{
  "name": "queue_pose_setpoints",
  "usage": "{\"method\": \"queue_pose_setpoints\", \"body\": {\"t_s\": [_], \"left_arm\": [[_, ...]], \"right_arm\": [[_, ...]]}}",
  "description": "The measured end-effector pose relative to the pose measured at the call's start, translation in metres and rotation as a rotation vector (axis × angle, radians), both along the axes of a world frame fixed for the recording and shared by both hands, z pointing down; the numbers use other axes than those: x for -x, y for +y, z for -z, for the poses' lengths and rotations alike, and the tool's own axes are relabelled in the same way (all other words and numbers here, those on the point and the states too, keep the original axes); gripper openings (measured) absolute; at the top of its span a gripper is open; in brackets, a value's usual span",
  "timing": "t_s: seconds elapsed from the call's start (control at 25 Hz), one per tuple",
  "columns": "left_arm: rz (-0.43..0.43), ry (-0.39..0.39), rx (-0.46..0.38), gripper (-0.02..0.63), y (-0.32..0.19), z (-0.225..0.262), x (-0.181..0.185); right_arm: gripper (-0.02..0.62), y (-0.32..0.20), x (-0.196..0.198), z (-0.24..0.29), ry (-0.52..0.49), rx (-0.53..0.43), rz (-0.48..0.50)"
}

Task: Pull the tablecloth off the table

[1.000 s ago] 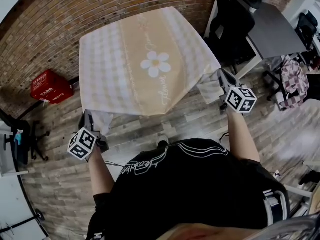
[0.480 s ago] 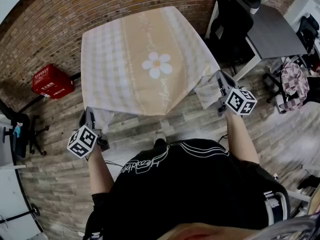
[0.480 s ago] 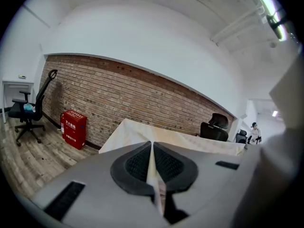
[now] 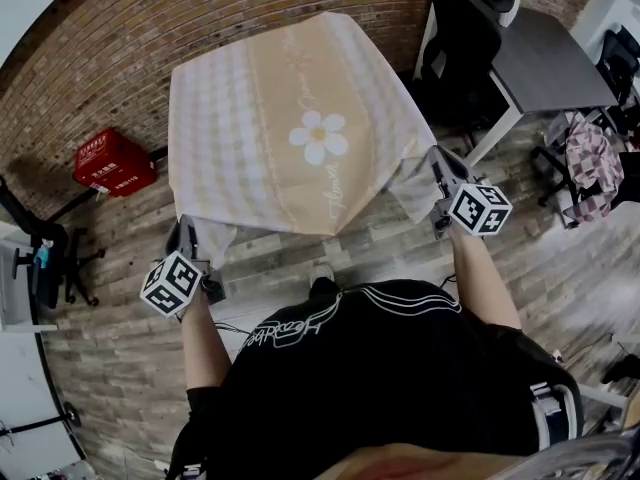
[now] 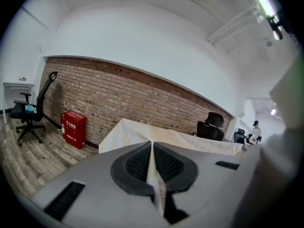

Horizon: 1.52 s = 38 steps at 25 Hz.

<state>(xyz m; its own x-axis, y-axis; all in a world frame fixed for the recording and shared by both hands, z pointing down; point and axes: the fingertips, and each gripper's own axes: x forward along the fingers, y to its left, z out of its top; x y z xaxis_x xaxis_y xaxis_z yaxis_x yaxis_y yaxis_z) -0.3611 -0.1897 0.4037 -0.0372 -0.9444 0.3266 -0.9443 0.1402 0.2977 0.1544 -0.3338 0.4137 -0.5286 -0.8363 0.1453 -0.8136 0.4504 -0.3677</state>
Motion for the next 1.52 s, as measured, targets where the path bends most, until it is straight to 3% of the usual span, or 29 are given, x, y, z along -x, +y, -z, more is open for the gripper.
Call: {"method": "queue_pose_setpoints", "body": {"t_s": [0.72,1.2,1.52], "left_arm": [[0.005,0.000,-0.054,0.006,0.068,0.013,-0.043],[-0.003,0.007,-0.046,0.006,0.098,0.012,-0.073],[-0.008,0.005,-0.050,0.006,0.112,0.016,-0.075]], "right_arm": [[-0.002,0.060,-0.029,0.006,-0.015,-0.029,0.038],[-0.002,0.089,-0.046,-0.004,-0.044,-0.008,0.057],[-0.002,0.100,-0.042,-0.005,-0.038,-0.009,0.081]]}}
